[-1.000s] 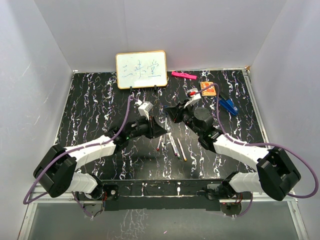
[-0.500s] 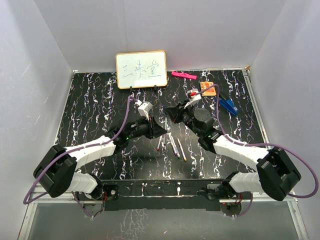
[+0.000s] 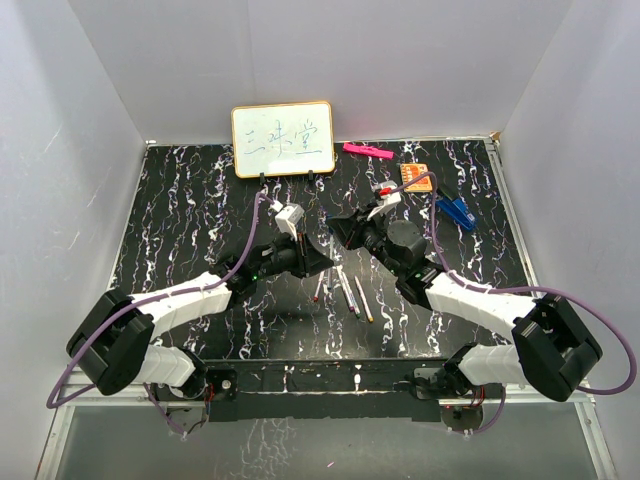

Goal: Insert the pens into the pen caps

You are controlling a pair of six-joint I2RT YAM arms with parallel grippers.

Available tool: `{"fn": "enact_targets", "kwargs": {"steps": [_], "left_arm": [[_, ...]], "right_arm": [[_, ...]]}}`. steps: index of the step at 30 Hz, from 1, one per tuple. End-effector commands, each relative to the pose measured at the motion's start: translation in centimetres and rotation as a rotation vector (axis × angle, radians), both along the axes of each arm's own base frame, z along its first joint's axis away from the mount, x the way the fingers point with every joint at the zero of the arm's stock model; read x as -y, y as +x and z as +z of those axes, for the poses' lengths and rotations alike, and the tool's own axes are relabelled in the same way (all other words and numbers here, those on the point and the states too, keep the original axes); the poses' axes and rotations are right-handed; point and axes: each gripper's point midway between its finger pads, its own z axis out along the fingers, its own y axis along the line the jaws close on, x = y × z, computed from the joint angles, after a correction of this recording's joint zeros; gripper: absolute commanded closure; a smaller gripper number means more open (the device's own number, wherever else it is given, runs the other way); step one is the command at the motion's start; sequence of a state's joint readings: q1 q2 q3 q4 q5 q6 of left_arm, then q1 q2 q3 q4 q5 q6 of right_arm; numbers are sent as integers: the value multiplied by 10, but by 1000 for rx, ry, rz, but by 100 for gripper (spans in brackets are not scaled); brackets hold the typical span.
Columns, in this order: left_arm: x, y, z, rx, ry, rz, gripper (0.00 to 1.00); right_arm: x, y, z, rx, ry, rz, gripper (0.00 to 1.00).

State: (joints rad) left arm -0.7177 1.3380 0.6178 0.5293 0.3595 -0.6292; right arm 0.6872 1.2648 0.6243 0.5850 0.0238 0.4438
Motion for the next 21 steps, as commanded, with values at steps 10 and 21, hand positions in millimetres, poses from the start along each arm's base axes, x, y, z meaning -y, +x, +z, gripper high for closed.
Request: {"fn": "enact_targets", "kwargs": {"steps": [10,21], "left_arm": [[2,-1,19,58,-55,-1,100],[4,-3,16,43,-51,-18,100]], "right_arm": [[-1,-2,16,60,45,-1,100],[-2,3,24,91,49,-14,100]]}}
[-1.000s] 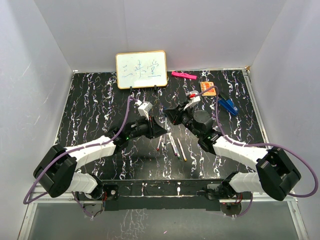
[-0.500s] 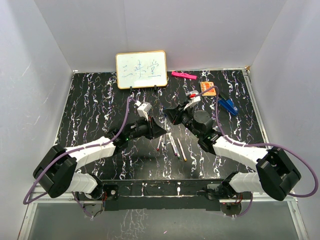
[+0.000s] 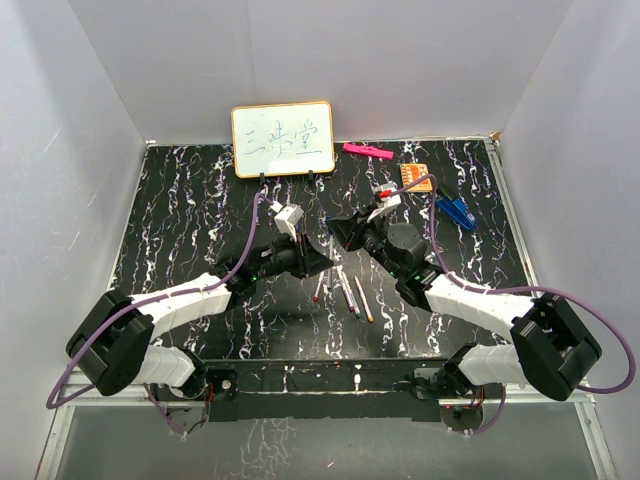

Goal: Insert the pens into the pen caps

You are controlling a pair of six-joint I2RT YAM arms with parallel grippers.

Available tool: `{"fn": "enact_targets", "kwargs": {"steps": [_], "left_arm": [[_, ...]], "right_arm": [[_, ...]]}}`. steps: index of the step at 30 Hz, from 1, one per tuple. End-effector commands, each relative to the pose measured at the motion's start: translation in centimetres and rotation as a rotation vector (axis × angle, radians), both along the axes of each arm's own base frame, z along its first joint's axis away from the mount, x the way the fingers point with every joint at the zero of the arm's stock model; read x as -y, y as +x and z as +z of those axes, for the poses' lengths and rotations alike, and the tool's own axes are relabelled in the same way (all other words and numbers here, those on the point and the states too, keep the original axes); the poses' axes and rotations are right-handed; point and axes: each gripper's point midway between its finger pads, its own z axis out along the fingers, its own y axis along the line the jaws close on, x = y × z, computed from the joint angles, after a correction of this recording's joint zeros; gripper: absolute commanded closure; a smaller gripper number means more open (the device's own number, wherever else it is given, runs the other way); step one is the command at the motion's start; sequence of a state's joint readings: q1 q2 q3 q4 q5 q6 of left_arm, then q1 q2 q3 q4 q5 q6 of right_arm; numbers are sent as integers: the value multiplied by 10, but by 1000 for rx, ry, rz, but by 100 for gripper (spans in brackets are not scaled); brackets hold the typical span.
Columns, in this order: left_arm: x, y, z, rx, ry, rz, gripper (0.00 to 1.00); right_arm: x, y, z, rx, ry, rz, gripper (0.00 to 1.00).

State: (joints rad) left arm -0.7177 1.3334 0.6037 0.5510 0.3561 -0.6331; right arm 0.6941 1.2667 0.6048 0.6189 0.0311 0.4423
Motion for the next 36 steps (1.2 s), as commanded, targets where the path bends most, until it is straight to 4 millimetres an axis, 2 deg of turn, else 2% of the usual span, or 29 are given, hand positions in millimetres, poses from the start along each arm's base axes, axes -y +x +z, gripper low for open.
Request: {"fn": "enact_targets", "kwargs": {"steps": [1,21,27,36], "left_arm": [[4,-3,15,36,-42,-20,100],[0,6,36,89,-89,43,100],[-6,11,57,121,-176,112,100],[3,9,92,158,-344,80,100]], "right_arm": [[-2,5,25,81,41,-14,100],[-5,-5,7,37,32,16,100],[-5,-14,4,38,46,40,100],[-16,-32,-2,37,113,149,100]]}}
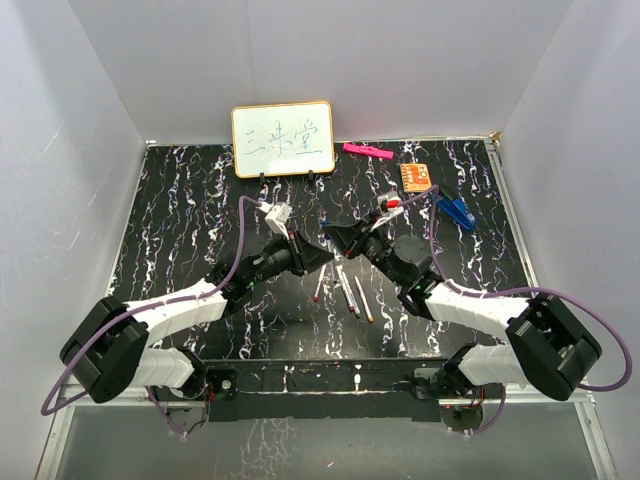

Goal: Insert the pens into the pen caps

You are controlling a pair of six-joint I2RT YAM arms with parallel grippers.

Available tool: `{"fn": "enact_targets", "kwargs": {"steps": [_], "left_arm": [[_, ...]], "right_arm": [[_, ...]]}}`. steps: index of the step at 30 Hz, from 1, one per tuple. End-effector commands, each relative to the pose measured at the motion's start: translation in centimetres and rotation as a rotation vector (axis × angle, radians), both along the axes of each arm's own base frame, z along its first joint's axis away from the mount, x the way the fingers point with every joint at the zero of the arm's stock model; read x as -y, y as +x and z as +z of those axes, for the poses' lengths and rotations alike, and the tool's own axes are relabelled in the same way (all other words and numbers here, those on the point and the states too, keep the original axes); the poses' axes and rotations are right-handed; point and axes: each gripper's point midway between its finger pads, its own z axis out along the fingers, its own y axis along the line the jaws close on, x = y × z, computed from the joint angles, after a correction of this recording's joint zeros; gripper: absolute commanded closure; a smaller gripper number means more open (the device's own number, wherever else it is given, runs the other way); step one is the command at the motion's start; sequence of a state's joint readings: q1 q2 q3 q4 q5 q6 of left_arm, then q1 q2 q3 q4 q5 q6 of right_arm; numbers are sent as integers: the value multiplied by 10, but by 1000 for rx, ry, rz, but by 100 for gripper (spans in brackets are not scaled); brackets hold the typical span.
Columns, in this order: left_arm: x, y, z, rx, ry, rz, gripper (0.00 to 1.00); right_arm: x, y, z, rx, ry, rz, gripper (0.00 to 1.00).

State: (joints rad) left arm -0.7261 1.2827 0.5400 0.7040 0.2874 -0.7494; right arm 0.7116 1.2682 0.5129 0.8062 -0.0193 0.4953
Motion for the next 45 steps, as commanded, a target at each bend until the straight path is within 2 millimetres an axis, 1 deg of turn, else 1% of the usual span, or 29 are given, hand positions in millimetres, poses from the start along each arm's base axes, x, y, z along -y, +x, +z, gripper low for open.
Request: {"fn": "enact_targets", "kwargs": {"steps": [1,3,5,9,14,17,23,27,31,38,45], "left_arm": [[5,5,69,154,-214,4,100],[5,6,71,158,-217,9,100],[5,9,69,160,-196,19,100],[1,14,65,169,-158,48,100],[-6,18,64,191,-119,88,100],[-12,22,71,222,-112,118,100],[-23,33,89,284,-129,175,100],[-30,41,96,300,-150,204,100],[-41,52,103,313,-167,239,100],[-49,60,109,326,-179,264,100],[-52,63,111,328,-184,275,100]], "right_arm": [[-10,-15,-6,-2,14,89,100],[-12,-17,-6,-6,17,105,100],[-13,-19,-6,-10,20,120,100],[-12,-16,-8,-30,-4,99,100],[-8,-10,-24,-73,-76,62,100],[-9,-9,-35,-100,-117,59,100],[-15,-17,-54,-139,-180,79,100],[-20,-26,-66,-162,-220,96,100],[-20,-33,-77,-190,-247,100,100],[-24,-44,-91,-223,-278,128,100],[-29,-48,-97,-238,-293,143,100]]}}
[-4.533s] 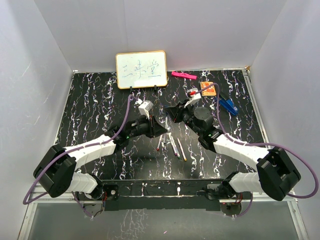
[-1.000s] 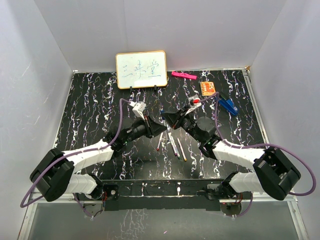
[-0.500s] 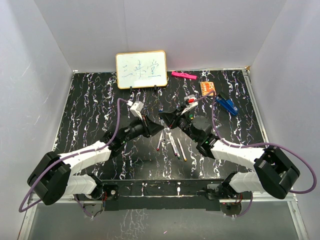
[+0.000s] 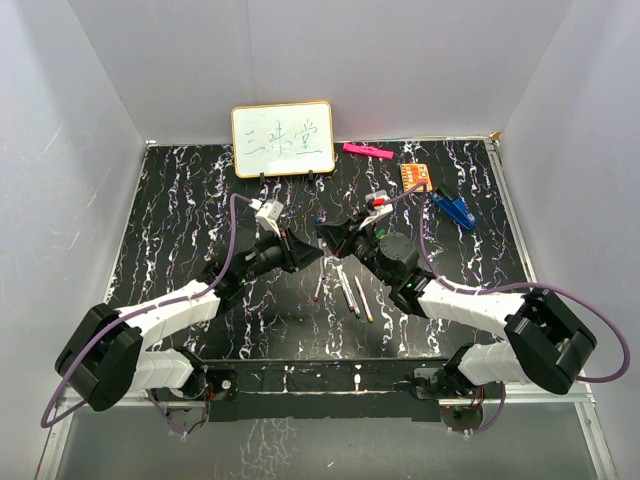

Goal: Insert the pens into the pen caps

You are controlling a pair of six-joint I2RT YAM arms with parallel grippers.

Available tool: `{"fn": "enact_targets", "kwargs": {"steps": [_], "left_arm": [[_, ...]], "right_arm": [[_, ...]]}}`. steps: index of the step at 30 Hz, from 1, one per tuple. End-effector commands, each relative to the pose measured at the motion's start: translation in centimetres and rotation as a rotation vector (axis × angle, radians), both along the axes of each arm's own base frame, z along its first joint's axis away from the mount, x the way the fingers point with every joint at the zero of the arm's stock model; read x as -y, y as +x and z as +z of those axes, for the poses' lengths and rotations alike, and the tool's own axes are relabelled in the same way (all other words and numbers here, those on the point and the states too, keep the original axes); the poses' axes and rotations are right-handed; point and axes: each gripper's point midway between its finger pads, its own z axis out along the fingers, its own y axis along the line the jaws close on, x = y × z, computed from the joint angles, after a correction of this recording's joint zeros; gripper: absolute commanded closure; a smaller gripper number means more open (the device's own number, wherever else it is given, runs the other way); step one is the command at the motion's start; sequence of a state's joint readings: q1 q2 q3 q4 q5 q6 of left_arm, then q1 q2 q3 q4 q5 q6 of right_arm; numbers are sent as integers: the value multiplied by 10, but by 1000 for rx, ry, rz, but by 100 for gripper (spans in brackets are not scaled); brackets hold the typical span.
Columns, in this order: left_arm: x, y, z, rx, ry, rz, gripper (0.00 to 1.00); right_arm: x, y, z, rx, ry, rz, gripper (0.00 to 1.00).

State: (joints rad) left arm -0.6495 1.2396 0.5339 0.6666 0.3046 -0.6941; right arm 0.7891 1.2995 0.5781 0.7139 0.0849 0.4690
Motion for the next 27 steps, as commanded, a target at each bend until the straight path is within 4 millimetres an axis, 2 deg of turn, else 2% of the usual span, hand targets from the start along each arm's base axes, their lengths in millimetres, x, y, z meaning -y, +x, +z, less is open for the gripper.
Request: {"fn": "enact_targets", "kwargs": {"steps": [1,5,8,10,13,17,20,23,27], "left_arm": [[-28,46,106,289,-205,214,100],[-25,44,93,252,-163,190,100],[-24,43,65,174,-84,175,100],[-26,39,39,104,-24,171,100],[-35,30,-2,-7,68,180,100],[-46,16,-58,-160,204,180,100],[-56,11,-93,-265,285,199,100],[-64,15,-113,-324,327,228,100],[-76,38,-119,-328,386,283,100]], "right_arm": [[-11,-47,-91,-218,-229,162,100],[-11,-36,-82,-202,-221,115,100],[-11,-18,-66,-177,-225,46,97],[-12,-6,-49,-141,-222,6,83],[-11,10,-15,-72,-195,-59,44],[-3,25,33,9,-139,-140,33],[9,31,58,39,-115,-202,21],[25,38,64,15,-127,-286,15],[47,51,42,-84,-222,-387,2]]}}
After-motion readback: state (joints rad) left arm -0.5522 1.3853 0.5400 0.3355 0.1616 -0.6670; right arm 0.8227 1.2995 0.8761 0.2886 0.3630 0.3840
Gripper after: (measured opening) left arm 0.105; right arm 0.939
